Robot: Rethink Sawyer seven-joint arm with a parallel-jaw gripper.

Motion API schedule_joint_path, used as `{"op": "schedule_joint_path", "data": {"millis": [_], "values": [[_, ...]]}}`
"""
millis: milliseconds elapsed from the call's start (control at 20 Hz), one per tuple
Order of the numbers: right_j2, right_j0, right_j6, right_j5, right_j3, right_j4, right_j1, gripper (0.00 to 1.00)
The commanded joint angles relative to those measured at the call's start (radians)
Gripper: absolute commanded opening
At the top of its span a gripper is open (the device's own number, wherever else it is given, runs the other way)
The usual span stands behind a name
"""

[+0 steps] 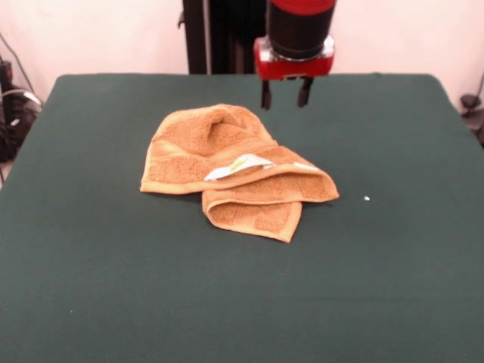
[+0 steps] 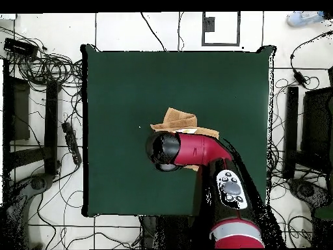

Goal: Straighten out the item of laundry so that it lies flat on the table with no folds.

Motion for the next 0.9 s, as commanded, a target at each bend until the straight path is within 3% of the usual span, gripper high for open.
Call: {"op": "schedule_joint_path", "data": {"millis": [50,650,900], "values": [[0.141,-0.013,-0.095,0.075,-0.115,-0.060,0.106,1.00],[0.166,-0.042,-0.126,0.147,-0.251,-0.100,0.165,1.00],[0.187,-0.064,-0.106,0.103,-0.230,-0.111,0.179,1.00]]}}
